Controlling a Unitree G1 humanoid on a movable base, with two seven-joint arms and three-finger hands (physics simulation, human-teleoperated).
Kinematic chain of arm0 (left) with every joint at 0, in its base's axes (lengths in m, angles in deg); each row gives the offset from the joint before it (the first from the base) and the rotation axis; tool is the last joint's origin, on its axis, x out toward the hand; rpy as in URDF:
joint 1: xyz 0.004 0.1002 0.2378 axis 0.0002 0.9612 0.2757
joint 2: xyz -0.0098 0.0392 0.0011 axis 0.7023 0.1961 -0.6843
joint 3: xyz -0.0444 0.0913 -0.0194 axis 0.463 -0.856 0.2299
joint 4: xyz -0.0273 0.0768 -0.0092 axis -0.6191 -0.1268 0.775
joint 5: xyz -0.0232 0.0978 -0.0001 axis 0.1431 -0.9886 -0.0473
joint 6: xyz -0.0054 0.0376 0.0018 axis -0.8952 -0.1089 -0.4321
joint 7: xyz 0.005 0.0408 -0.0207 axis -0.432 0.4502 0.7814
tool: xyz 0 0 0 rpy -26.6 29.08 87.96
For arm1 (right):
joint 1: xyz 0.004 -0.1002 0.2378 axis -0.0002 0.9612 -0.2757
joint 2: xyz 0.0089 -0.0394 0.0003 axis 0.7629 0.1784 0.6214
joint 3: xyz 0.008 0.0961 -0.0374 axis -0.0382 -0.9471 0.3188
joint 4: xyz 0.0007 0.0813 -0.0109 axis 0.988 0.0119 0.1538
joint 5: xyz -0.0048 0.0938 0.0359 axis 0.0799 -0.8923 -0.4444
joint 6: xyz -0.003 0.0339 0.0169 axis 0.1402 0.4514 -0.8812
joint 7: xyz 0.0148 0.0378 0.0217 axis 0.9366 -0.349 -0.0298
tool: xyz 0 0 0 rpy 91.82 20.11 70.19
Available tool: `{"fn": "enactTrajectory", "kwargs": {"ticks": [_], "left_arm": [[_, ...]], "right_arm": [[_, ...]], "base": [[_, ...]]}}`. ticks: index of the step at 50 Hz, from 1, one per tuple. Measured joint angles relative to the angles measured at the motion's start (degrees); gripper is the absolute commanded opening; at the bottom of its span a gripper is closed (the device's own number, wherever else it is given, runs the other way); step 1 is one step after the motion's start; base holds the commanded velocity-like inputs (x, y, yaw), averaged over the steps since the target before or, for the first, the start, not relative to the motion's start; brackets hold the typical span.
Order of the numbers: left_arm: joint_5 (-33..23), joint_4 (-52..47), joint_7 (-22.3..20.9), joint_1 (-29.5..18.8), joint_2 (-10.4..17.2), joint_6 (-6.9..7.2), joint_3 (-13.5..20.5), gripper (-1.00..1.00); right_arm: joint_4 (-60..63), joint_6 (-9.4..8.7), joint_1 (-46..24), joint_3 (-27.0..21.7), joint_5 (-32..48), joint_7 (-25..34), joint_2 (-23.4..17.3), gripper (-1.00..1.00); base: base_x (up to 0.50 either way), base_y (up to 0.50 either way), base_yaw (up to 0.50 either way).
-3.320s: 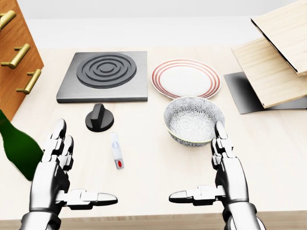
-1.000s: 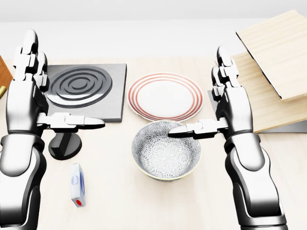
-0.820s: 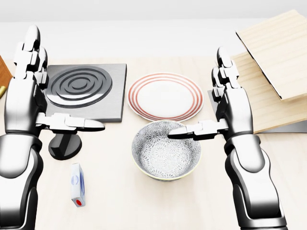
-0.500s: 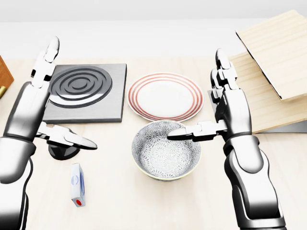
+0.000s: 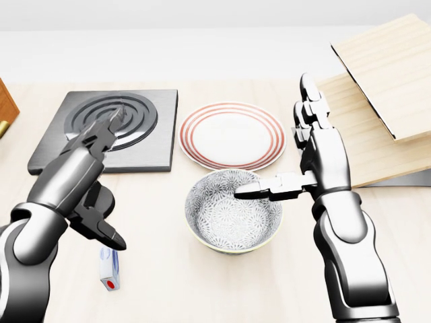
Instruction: Pick up the cream cheese and put it in the bowl.
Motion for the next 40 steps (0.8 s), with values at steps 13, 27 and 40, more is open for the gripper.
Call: {"fn": "enactTrajectory", "kwargs": {"ticks": [13,27,40], "left_arm": [[-5.14,0.31,-4.40,5.59,-1.36,-0.65,-1.35,1.00],[-7.49,-3.23,-9.56,10.67,-1.67,-0.75,-0.52,1.00],[-8.69,0.59,-9.05,10.85,-1.25,-1.95,-0.17,1.00]], "right_arm": [[-0.60,0.00,-0.10,0.03,0.05,0.03,0.02,1.00],[-1.43,0.00,-0.30,0.13,0.22,0.04,0.08,1.00],[-2.11,0.00,-0.44,0.18,0.34,0.06,0.11,1.00]], "base": [[0.00,0.00,0.00],[0.00,0.00,0.00],[0.00,0.00,0.00]]}}
